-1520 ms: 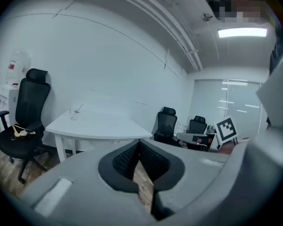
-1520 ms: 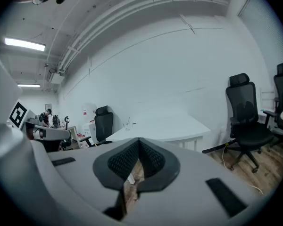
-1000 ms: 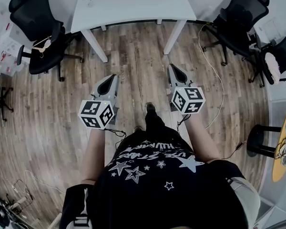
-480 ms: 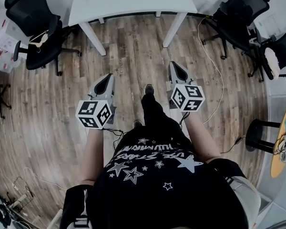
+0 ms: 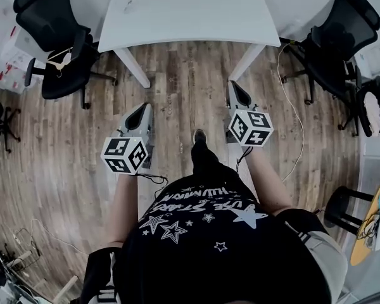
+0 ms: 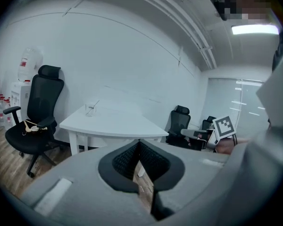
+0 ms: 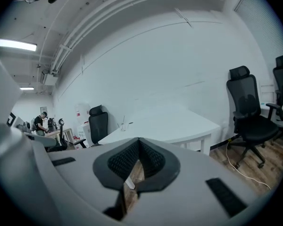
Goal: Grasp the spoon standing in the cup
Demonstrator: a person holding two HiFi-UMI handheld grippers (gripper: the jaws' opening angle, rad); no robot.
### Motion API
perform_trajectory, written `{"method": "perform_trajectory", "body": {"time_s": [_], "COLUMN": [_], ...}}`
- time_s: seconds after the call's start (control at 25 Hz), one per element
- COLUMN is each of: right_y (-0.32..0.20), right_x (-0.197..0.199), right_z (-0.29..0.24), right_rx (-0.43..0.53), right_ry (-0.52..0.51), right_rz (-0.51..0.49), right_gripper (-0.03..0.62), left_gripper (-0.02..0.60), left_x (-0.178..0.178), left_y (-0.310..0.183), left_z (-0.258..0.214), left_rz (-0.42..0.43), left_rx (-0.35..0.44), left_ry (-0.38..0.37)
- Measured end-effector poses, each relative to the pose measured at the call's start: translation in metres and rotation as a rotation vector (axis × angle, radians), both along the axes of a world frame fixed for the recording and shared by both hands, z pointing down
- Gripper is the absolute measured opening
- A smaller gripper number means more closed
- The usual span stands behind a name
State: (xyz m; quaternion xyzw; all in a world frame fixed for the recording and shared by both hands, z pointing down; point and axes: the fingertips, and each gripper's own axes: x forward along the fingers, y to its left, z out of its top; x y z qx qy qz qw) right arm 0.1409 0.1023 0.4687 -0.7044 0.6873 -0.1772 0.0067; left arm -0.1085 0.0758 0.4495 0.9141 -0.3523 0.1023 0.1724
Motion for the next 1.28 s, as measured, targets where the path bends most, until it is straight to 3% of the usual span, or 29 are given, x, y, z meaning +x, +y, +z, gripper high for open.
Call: {"method": "perform_trajectory", "body": {"time_s": [0.28,0.76,1.04,1.28], "right_y": [-0.088,-0.177,-0.198,-0.21], "right_x": [0.039,0.106,0.085,0.083], "right_z": [-0.004,-0.004,-0.013,-0.009], "right_rx": [-0.004,0.0,0.036,0.03], "right_ry": [-0.004,-0.043,0.015,0.025], "right_rz": [-0.041,-0.072,-0.162,-0.149], "right_gripper": [0.009,0.009,0.009,0.009], "left_gripper": [0.005,0.005,0.005,0.005], "left_x": [0.046,0.109,0.116,0.108], "left_y": [-0.074,-0.152,-0.17,-0.185], "left_z": [-0.006,-0.008,-0.01,-0.002], "left_rz": [-0.024,-0.07,-0.089,-0.086], "left_rx": [-0.01,-0.004,-0.011,-0.018], "left_ry": [0.005,-0.011,-0.023,-0.029]}}
